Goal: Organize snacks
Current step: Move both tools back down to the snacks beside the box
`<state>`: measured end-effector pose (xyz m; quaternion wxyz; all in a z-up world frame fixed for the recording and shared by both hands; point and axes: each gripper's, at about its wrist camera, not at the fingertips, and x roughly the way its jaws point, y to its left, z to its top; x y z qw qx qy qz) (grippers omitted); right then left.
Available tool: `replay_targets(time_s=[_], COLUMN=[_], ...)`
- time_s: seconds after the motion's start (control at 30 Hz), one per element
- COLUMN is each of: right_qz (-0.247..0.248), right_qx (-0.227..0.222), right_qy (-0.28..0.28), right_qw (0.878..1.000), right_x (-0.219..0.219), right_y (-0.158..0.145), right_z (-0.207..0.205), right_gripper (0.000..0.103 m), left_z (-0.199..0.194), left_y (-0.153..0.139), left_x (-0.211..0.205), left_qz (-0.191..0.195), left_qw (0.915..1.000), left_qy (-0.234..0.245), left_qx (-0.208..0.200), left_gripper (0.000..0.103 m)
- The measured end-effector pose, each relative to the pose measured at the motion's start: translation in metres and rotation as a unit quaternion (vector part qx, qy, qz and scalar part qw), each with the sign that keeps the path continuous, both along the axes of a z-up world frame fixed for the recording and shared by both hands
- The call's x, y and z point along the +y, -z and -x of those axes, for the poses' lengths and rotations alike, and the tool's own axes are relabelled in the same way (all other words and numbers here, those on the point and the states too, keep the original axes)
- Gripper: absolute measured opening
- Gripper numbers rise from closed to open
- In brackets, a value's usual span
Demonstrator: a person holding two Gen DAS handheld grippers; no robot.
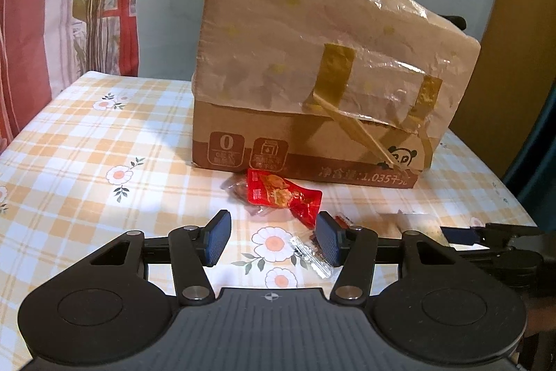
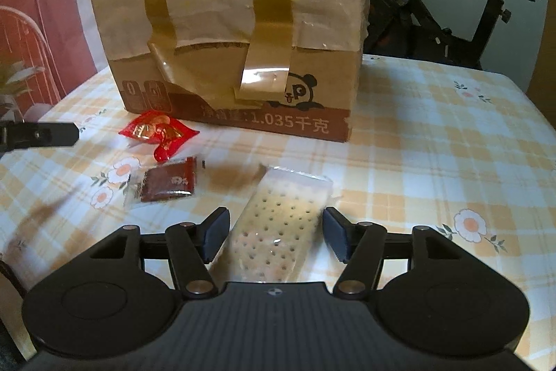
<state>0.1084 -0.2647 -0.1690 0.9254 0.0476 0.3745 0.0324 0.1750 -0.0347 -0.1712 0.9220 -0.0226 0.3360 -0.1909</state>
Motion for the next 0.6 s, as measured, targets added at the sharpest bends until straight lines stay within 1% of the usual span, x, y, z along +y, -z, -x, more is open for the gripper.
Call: replay_targets(time_s=[0.07,0.2,0.23,0.3,0.4,0.5,0.6], right_qz=[-0.006,0.004,0.008,0.014,0.004,0.003,0.005], right_qx=[0.003,0.0,-0.004,-0.017,-0.029,-0.035,-0.038], right_qy=[-0.01,-0.029,-0.03,-0.018,-0.001,-0.005,-0.011], right_qw=[1.0,1.0,1.0,1.0,1.0,0.999,0.999], right_x=[0.001,0.009,0.009,0.006,-0.003,-0.004,-0.003], right_y=[0.001,0.003,0.004,0.004,0.007,0.008,0.009], right_z=[-0.005,-0.008,-0.007,-0.003,0.001,0.002,0.002], right_gripper=[0.065,0.065,0.063,0.052,0.051,0.051,0.051], left_z=[-0.001,-0.001,-0.002,-0.003,-0.007,-0.016,-0.028], left_y=[0.001,0.002,0.003,0.006,0.01,0.012,0.011], left_x=[-0.001,-0.003,-0.003,-0.005,-0.007,-0.01,-0.016], left_qz=[-0.003,-0.006,-0.007,-0.008,-0.009,-0.013,-0.023], left_qw=[1.0,1.0,0.9999,0.9999,0.9997,0.9995,0.9996], left_qy=[0.0,0.001,0.003,0.009,0.01,0.006,0.009], left_qx=[0.002,0.005,0.007,0.012,0.022,0.029,0.016], left_gripper=[0.057,0.057,0.057,0.057,0.057,0.057,0.057])
